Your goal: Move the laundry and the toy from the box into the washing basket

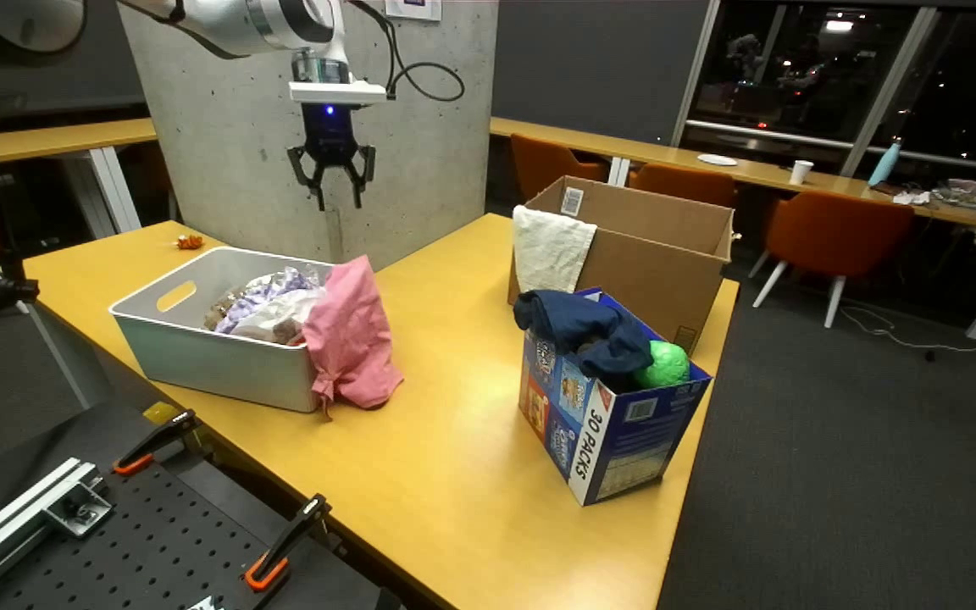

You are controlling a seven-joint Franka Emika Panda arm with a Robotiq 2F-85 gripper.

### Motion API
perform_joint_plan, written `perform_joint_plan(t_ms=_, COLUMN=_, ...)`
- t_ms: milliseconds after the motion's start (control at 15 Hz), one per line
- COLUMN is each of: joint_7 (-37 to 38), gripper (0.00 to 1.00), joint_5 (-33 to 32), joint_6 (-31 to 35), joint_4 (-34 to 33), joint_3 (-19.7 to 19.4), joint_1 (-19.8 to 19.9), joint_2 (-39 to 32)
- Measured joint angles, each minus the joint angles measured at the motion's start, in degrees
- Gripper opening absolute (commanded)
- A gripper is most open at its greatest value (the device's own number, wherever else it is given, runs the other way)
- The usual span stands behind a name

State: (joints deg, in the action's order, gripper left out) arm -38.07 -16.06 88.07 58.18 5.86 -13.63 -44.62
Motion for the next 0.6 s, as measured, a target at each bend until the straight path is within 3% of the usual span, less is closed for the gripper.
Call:
perform_joint_plan(t_ms=133, joint_7=0.0, gripper=1.00, joint_5=0.1, joint_6=1.4, joint_4=0.5, joint_3=-0.2, joint_1=2.2, joint_2=3.2)
perform_joint_plan(t_ms=600, joint_7=1.2, gripper=1.00, joint_5=2.4, joint_6=12.8, joint_4=8.0, joint_3=-2.5, joint_1=14.8, joint_2=15.8)
